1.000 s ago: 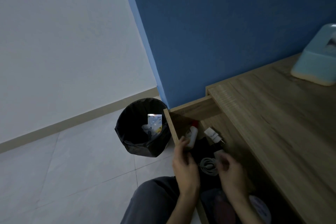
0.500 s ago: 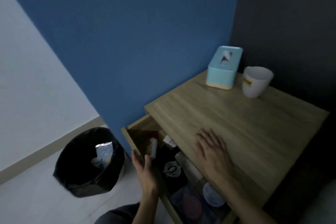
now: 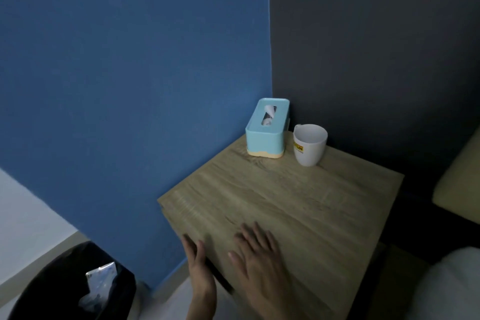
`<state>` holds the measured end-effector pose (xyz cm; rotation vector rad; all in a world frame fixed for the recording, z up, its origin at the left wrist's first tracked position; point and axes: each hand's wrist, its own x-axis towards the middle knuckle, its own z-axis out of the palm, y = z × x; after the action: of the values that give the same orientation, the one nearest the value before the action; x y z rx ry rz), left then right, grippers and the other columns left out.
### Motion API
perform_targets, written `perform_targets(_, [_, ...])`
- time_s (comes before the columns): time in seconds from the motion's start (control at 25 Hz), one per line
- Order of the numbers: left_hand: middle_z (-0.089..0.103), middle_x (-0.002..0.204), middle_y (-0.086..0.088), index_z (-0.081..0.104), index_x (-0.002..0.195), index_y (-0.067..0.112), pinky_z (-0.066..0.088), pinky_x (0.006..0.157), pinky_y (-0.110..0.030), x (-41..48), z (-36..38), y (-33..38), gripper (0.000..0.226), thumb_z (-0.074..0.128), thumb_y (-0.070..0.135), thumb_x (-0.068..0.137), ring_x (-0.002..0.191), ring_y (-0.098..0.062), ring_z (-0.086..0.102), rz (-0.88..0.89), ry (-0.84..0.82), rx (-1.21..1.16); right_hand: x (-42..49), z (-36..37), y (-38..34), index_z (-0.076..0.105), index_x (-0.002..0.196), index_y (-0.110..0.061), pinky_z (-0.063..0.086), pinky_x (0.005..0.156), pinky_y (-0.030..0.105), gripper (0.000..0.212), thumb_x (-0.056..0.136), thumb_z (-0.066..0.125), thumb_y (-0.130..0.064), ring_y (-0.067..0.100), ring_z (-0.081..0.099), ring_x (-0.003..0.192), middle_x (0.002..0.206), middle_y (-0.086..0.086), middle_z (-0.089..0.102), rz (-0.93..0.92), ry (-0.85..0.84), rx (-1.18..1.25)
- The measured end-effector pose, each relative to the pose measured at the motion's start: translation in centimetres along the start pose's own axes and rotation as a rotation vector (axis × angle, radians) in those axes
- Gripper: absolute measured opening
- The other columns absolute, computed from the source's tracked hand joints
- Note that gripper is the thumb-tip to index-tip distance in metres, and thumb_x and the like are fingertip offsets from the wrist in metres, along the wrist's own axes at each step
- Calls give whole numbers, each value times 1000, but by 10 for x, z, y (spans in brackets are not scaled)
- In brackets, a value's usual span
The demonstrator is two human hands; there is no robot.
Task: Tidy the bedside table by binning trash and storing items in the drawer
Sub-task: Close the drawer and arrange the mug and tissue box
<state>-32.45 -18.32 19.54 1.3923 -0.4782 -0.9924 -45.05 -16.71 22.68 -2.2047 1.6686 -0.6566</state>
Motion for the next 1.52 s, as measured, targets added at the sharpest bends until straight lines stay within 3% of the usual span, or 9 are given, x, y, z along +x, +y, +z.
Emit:
perform_targets(0.2, [32, 152, -11, 22, 148, 16, 26, 114, -45, 12, 9, 0, 53, 40, 10, 98, 137, -28, 35, -82, 126, -152, 23, -15, 36, 66, 101, -19, 39, 88, 17, 34, 88, 47, -43, 22, 62, 100, 106, 11, 67, 280, 463, 537])
perform_targets(0.28, [49, 139, -15, 37, 139, 18, 37, 105, -42, 18, 9, 18, 46, 48, 10, 95, 122, -22, 52, -61, 287, -168, 48, -40, 67, 60, 112, -10, 40, 87, 24, 36, 80, 64, -27, 31, 59, 100, 111, 18, 59, 460, 586, 513])
perform_targets(0.36, [62, 119, 2, 48, 119, 26, 42, 95, -27, 21, 20, 49, 40, 60, 9, 85, 98, 1, 61, 176, 304, -130, 77, -60, 92, 46, 129, -7, 44, 93, 36, 64, 74, 73, -25, 34, 53, 112, 127, 18, 49, 582, 575, 494])
perform_targets(0.48, [48, 136, 4, 42, 133, 17, 26, 102, -24, 34, 64, 88, 54, 59, 2, 84, 121, -3, 42, 433, 109, 174, 118, -67, 119, 29, 140, -9, 39, 101, 40, 96, 63, 82, -30, 30, 43, 125, 139, 15, 40, 577, 566, 539])
perform_targets(0.56, [37, 141, 12, 36, 138, 24, 22, 106, -24, 52, 109, 106, 62, 56, 3, 83, 129, -3, 31, 551, -81, 436, 144, -69, 138, 25, 141, -9, 39, 103, 44, 109, 54, 86, -32, 30, 42, 126, 140, 15, 40, 553, 568, 538])
perform_targets(0.84, [12, 158, 8, 31, 141, 33, 16, 116, -43, 137, 235, 117, 80, 52, -1, 72, 146, -26, 5, 654, -645, 1196, 189, -88, 190, 33, 133, -10, 45, 92, 39, 97, 54, 88, -23, 31, 52, 117, 131, 14, 51, 467, 518, 567])
perform_targets(1.0, [21, 156, 3, 32, 143, 31, 30, 107, -36, 151, 260, 104, 70, 59, 8, 83, 130, -30, 30, 797, -624, 1318, 186, -98, 215, 35, 130, -8, 43, 90, 35, 96, 51, 89, -18, 30, 52, 115, 130, 15, 52, 454, 554, 588])
perform_targets(1.32, [36, 136, -8, 34, 140, 23, 35, 98, -41, 114, 306, 85, 69, 62, 47, 82, 115, -32, 40, 970, -519, 1463, 177, -98, 218, 31, 128, -11, 44, 88, 34, 95, 51, 86, -12, 31, 53, 115, 130, 15, 51, 542, 735, 626])
perform_targets(1.52, [26, 139, -13, 27, 142, 12, 40, 95, -41, 96, 332, 76, 78, 57, 53, 83, 114, -34, 44, 948, -409, 1547, 177, -100, 216, 31, 129, -10, 44, 85, 34, 94, 52, 85, -12, 33, 54, 113, 129, 16, 52, 588, 781, 645])
